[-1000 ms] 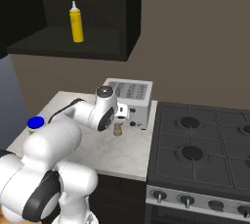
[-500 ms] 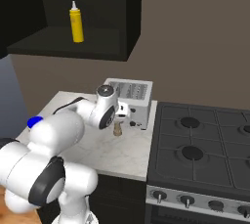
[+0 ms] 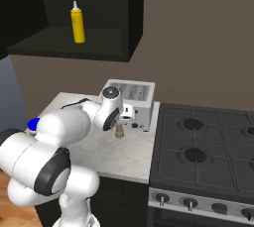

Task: There are various items on the counter. Only move the condiments/shakers into the cabinet.

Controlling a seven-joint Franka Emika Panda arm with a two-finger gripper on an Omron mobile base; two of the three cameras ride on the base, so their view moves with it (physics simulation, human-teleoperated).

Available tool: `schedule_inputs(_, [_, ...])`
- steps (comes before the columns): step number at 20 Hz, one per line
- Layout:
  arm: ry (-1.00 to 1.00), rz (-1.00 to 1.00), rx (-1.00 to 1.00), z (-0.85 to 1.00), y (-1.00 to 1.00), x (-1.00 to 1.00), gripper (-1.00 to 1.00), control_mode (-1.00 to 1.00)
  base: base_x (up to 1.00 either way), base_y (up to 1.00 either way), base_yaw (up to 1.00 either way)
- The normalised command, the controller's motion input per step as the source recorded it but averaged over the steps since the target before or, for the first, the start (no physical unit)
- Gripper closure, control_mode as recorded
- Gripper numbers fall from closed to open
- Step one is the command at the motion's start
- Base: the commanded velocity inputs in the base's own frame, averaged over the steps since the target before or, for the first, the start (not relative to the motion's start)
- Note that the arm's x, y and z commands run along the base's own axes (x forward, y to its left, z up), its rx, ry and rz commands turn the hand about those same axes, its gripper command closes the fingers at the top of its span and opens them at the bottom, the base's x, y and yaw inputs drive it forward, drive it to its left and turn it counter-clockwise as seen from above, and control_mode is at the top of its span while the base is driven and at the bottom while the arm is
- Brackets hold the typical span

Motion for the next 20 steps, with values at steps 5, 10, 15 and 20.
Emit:
schedule_inputs(5, [0.0,0.0,0.0,-0.1,0.0,0.18,-1.0,-1.0,0.0,0.0,0.0])
schedule_inputs(10, [0.0,0.0,0.0,-0.16,0.0,0.1,-1.0,-1.0,0.0,0.0,0.0])
schedule_inputs(15, [-0.02,0.0,0.0,-0.16,0.0,0.0,-1.0,-1.0,0.0,0.0,0.0])
schedule_inputs(20, [-0.05,0.0,0.0,-0.12,0.0,0.05,-1.0,-1.0,0.0,0.0,0.0])
